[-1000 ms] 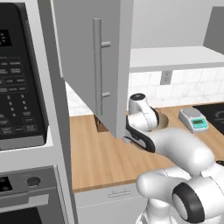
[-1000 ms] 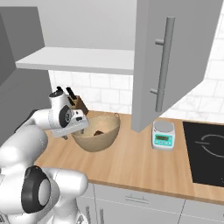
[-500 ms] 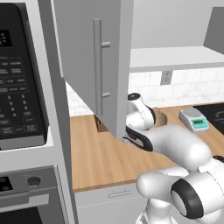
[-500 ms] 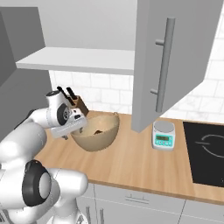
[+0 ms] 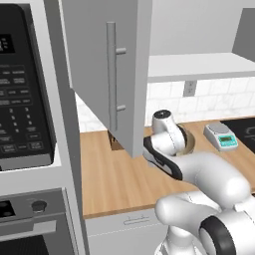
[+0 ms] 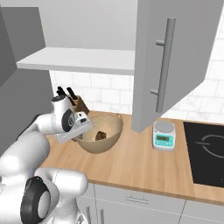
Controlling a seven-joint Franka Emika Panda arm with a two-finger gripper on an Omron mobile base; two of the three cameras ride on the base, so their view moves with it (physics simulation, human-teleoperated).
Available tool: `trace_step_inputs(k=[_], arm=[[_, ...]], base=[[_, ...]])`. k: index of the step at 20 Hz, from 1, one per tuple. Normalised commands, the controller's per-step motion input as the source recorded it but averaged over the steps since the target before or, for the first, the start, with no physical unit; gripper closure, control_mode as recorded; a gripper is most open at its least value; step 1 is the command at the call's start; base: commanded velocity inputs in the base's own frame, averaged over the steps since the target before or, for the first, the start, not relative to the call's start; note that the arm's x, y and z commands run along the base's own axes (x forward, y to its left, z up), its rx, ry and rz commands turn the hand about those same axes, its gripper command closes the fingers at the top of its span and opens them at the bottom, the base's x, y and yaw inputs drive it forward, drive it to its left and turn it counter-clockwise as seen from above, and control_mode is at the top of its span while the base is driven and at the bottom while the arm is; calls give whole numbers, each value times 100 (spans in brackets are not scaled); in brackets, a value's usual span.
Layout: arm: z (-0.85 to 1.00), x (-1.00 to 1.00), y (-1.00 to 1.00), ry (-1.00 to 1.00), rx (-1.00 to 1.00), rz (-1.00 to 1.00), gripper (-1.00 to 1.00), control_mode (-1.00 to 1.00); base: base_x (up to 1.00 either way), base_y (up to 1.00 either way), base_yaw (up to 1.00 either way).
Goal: Open the cabinet, pick up the bread from the cabinet and place it in the basket. Then move the basket to the dining counter.
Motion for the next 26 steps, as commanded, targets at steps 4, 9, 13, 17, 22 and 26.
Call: trace_step_inputs(k=[4, 9, 13, 17, 22, 26], arm=[[-19, -16, -15, -4, 0, 8, 100, -100], [17, -54, 0, -15, -7, 12, 100, -100], [50, -67, 0, -19, -14, 10, 100, -100], [79, -83, 0, -20, -16, 4, 100, -100], [100, -99, 0, -3, -3, 0, 100, -100], [100, -84, 5, 0, 0, 0, 100, -100]], base=[[0, 0, 0], [0, 0, 0], [0, 0, 0], [0, 0, 0], [0, 0, 0], [0, 0, 0]])
